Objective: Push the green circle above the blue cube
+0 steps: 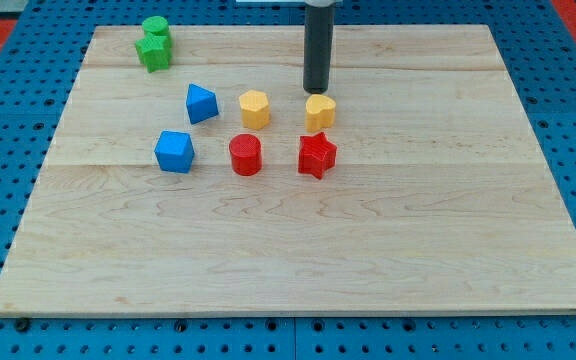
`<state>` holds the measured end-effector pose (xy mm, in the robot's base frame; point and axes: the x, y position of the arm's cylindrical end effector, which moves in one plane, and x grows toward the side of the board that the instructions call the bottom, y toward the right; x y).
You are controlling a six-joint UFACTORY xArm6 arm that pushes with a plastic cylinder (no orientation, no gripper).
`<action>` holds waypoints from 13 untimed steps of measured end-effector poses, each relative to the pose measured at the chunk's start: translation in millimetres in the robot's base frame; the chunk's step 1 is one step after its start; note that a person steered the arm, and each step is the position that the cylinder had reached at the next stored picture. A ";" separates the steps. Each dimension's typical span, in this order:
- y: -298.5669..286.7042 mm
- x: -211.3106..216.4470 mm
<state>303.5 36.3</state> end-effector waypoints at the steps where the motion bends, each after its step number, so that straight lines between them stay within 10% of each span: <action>1: -29.1 8.3; 3: 22.5 -8.2; 4: 139.3 7.3; 6: 163.4 79.9; 7: 161.2 -21.1; 9: 35.4 -111.7; 13: -216.8 -107.6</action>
<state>195.9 -180.5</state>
